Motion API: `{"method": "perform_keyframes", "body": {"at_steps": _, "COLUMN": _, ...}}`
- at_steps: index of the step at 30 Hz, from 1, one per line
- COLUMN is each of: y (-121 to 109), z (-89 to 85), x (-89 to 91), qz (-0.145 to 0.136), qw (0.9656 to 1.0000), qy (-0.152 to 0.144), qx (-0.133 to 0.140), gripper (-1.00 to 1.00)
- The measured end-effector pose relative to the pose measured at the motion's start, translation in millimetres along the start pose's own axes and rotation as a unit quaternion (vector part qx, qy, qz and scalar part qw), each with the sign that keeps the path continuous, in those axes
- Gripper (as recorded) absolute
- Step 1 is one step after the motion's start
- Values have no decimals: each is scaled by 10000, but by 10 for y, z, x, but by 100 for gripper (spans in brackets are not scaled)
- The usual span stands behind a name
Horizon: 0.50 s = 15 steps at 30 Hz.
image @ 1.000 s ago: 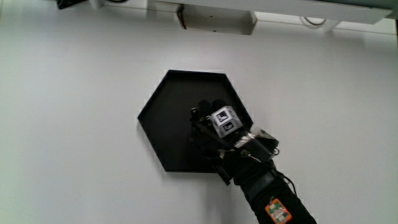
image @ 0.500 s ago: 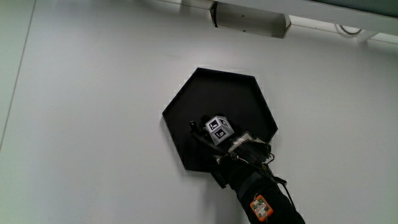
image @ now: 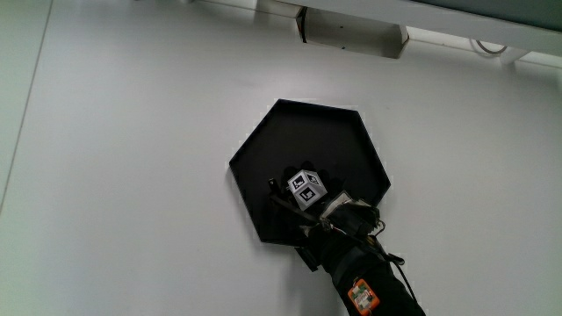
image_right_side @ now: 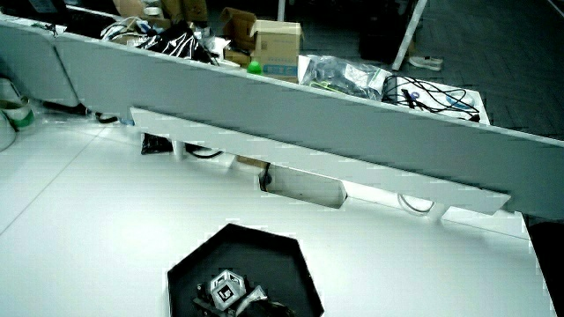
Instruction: Place black tape into plate
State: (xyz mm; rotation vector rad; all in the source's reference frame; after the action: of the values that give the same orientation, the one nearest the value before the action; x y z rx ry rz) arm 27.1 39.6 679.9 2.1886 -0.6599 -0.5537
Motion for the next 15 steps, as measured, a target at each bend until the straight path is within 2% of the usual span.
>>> {"method": "perform_keyframes", "body": {"at_steps": 3, "y": -34, "z": -11, "x": 9, "qz": 83, "qw": 9999, "qy": 149, "qx": -11, "gripper": -100}}
{"method": "perform_keyframes", "body": {"at_steps": 4, "y": -51, "z": 0, "x": 17, "qz": 111, "qw": 9997, "qy": 223, "qx": 37, "gripper": -100}}
{"method": "perform_keyframes", "body": {"at_steps": 7, "y": -169, "z": 72, "x": 73, "qz": 136, "qw": 9981, "qy": 434, "qx": 408, "gripper": -100}}
{"method": "perform_keyframes", "body": {"at_steps": 10, "y": -312, "z": 117, "x": 148, "qz": 172, "qw": 9936, "qy": 758, "qx": 818, "gripper": -100}}
{"method": "perform_keyframes", "body": {"at_steps": 13, "y": -446, "z": 153, "x": 215, "qz": 168, "qw": 9885, "qy": 944, "qx": 1170, "gripper": -100}}
{"method": "perform_keyframes", "body": {"at_steps": 15, "y": -498, "z": 138, "x": 251, "qz": 238, "qw": 9847, "qy": 1113, "qx": 1320, "gripper": -100}}
